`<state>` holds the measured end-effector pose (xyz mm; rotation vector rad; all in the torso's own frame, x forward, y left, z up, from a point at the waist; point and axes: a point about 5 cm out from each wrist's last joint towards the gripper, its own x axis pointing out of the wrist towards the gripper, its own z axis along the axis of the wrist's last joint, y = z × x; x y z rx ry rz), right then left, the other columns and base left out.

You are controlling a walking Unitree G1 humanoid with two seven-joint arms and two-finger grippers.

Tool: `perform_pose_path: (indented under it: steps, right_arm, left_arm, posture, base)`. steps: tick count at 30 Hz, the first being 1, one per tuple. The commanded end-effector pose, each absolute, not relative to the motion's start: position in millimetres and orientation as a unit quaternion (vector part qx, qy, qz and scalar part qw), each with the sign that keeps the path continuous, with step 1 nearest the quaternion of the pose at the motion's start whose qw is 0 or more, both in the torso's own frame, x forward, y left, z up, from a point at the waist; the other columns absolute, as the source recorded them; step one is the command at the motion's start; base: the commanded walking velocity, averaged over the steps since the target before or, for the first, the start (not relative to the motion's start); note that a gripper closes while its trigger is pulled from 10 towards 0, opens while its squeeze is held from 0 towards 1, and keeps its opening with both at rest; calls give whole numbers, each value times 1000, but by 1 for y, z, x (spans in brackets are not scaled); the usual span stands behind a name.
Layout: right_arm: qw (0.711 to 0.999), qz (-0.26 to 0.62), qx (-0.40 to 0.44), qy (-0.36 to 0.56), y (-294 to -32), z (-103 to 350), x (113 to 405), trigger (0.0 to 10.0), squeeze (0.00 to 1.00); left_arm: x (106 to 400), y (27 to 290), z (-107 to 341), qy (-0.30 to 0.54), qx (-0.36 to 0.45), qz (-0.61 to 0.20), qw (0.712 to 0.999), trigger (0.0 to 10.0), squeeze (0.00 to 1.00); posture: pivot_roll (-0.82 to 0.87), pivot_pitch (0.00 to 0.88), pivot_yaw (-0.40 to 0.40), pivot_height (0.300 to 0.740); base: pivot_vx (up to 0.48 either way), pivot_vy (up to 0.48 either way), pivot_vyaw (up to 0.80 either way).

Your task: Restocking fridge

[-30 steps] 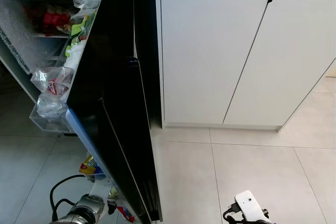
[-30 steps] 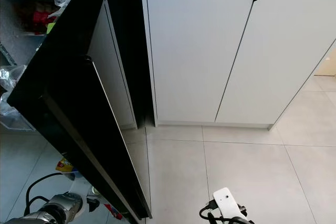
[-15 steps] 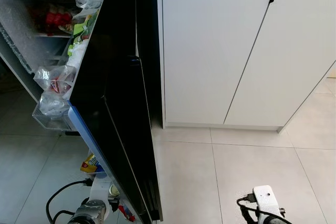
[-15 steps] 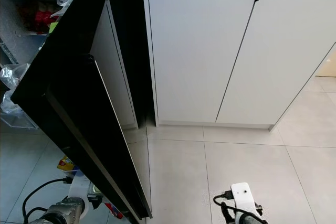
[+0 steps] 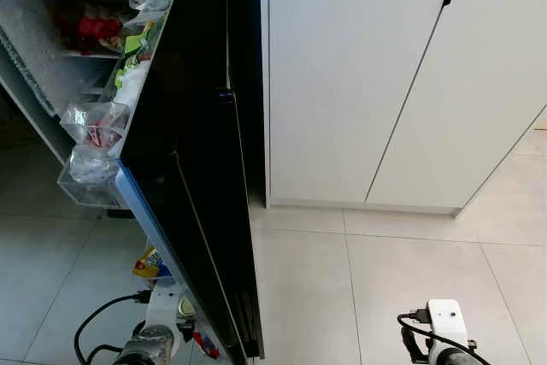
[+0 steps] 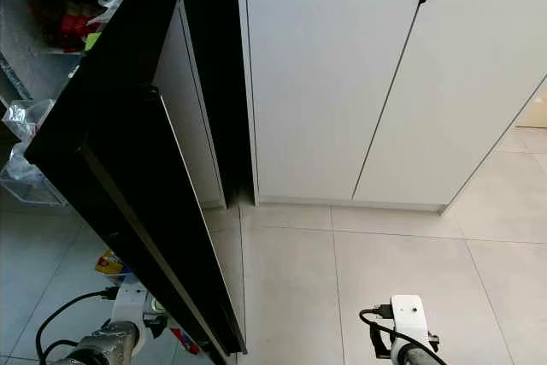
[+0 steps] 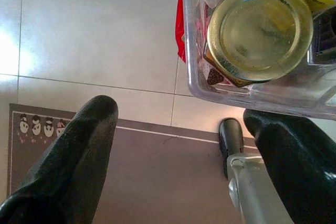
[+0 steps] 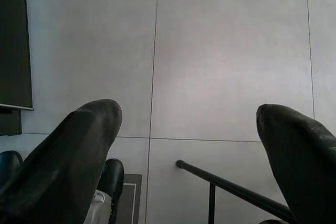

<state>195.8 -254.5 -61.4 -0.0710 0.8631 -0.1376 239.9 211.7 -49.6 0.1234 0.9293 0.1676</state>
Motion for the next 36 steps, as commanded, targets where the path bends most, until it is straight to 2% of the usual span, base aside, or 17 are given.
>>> perform_pose_path:
  steps: [1, 24, 31, 36]
  right_arm:
    - [907, -79, -29, 414, -257, -60, 197, 10000, 0]
    - [906, -80, -19, 415, -255, -63, 193, 10000, 0]
    - [907, -78, -18, 414, -255, -62, 194, 10000, 0]
    - [907, -78, -16, 413, -254, -62, 194, 10000, 0]
  left_arm:
    - [250, 209, -43, 421, 65, 73, 902, 10000, 0]
    - [242, 207, -49, 472, 43, 57, 878, 10000, 0]
    - [245, 207, -47, 457, 56, 51, 886, 10000, 0]
    - [249, 208, -44, 420, 59, 63, 903, 10000, 0]
  posture:
    - [-45, 0, -15, 740]
    - [-54, 0, -7, 740]
    - [-55, 0, -7, 740]
    - [-54, 0, -6, 740]
  base:
    - [0, 0, 0]
    - [0, 0, 0]
    - [0, 0, 0]
    - [0, 0, 0]
